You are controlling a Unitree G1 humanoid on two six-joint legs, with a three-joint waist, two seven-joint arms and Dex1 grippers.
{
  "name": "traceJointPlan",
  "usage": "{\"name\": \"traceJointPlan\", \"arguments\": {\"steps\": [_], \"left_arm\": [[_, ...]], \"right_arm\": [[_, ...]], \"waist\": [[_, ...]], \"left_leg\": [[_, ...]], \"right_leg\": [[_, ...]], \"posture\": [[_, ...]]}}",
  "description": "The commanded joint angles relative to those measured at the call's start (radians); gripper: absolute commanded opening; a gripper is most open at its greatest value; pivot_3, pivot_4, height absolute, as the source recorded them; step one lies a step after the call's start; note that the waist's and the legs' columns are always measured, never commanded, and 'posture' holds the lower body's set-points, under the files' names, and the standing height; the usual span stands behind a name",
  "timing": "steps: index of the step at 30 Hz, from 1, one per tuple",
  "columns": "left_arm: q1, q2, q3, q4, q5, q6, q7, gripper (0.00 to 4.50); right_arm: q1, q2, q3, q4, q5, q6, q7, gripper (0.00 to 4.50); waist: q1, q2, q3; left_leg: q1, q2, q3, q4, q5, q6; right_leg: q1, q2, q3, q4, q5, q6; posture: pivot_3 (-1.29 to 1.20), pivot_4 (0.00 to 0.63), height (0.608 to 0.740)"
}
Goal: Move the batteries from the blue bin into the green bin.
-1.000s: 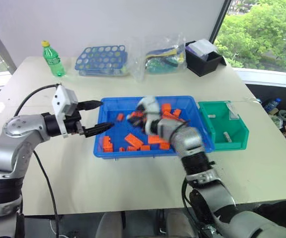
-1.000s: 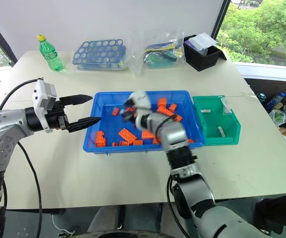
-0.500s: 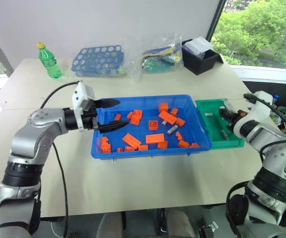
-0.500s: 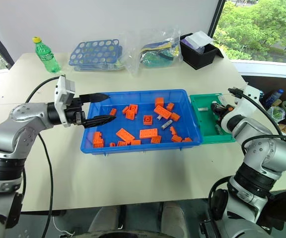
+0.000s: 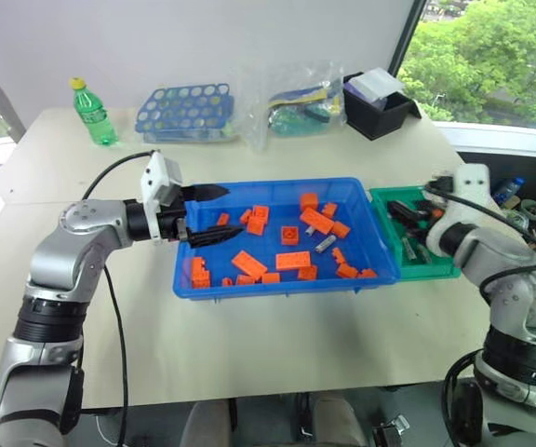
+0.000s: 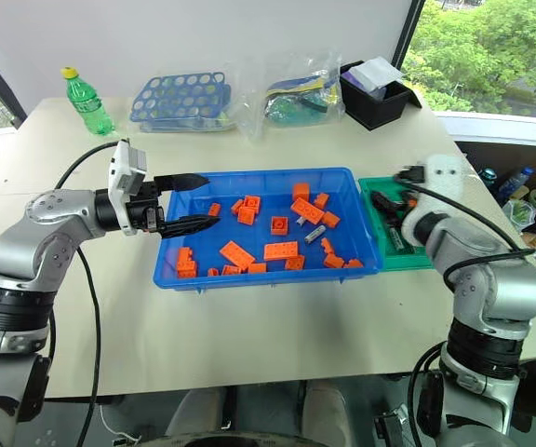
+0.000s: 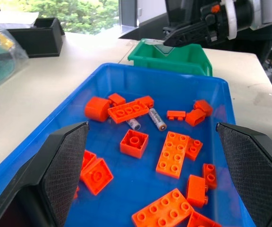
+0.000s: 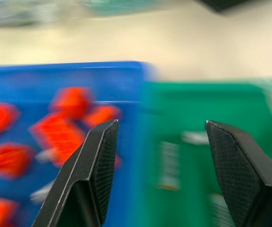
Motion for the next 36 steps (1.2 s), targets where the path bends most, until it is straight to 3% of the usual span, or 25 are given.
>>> {"name": "traceJointPlan", "arguments": {"steps": [1, 6, 11, 12, 15, 29, 32, 36], "left_arm": [[0.012, 0.013, 0.027, -0.05, -0.008, -0.003, 0.009, 4.5], [0.022, 0.019, 0.038, -0.071, -0.013, 0.004, 0.02, 4.5], [0.049, 0.039, 0.063, -0.099, -0.02, 0.007, 0.033, 4.5], [0.056, 0.044, 0.07, -0.104, -0.022, 0.009, 0.038, 4.5], [0.079, 0.055, 0.087, -0.126, -0.029, 0.014, 0.05, 4.5], [0.129, 0.079, 0.122, -0.178, -0.045, 0.031, 0.081, 4.5], [0.123, 0.079, 0.12, -0.18, -0.048, 0.034, 0.088, 4.5], [0.114, 0.083, 0.118, -0.174, -0.05, 0.033, 0.092, 4.5]], "right_arm": [[-0.027, 0.023, 0.173, -0.004, -0.009, -0.053, 0.026, 2.97], [-0.07, 0.02, 0.315, 0.17, -0.078, -0.189, 0.073, 2.97], [-0.184, 0.032, 0.319, 0.425, -0.11, -0.319, 0.122, 2.97], [-0.204, 0.031, 0.315, 0.476, -0.11, -0.333, 0.139, 3.51], [-0.235, 0.009, 0.341, 0.583, -0.14, -0.391, 0.185, 4.4], [-0.244, 0.019, 0.325, 0.735, -0.164, -0.446, 0.255, 4.4], [-0.244, 0.026, 0.319, 0.765, -0.17, -0.469, 0.251, 3.57], [-0.243, 0.03, 0.319, 0.778, -0.177, -0.482, 0.25, 1.52]], "waist": [[0.002, 0.0, 0.0], [0.01, 0.001, 0.001], [0.015, 0.001, 0.001], [0.014, 0.0, 0.001], [0.018, 0.0, 0.001], [0.02, 0.001, 0.002], [0.021, 0.001, 0.002], [0.021, 0.001, 0.002]], "left_leg": [[0.0, 0.0, -0.001, 0.0, 0.0, 0.0], [0.0, 0.0, -0.001, 0.002, 0.0, 0.0], [-0.002, 0.0, 0.0, 0.002, 0.0, 0.0], [-0.002, 0.0, 0.0, 0.002, 0.0, 0.0], [-0.001, 0.0, -0.001, 0.001, 0.0, 0.0], [0.0, 0.001, -0.001, 0.002, 0.0, 0.0], [0.001, 0.001, -0.001, 0.002, 0.0, 0.0], [0.001, 0.001, -0.001, 0.002, 0.0, 0.0]], "right_leg": [[0.0, 0.0, 0.0, 0.0, 0.0, 0.0], [-0.001, 0.001, 0.0, -0.001, 0.0, 0.0], [-0.002, 0.0, 0.0, -0.002, 0.0, 0.0], [-0.002, 0.001, 0.0, -0.002, 0.0, 0.0], [-0.002, 0.002, 0.0, 0.0, 0.001, -0.001], [0.001, 0.002, 0.0, 0.0, 0.0, 0.0], [0.001, 0.002, 0.0, 0.0, 0.0, 0.0], [0.001, 0.002, 0.0, 0.0, 0.0, 0.0]], "posture": [[0.0, 0.15, 0.723], [0.0, 0.15, 0.723], [0.0, 0.15, 0.723], [0.0, 0.15, 0.723], [0.0, 0.15, 0.723], [0.0, 0.15, 0.723], [0.0, 0.15, 0.723], [0.0, 0.15, 0.723]]}}
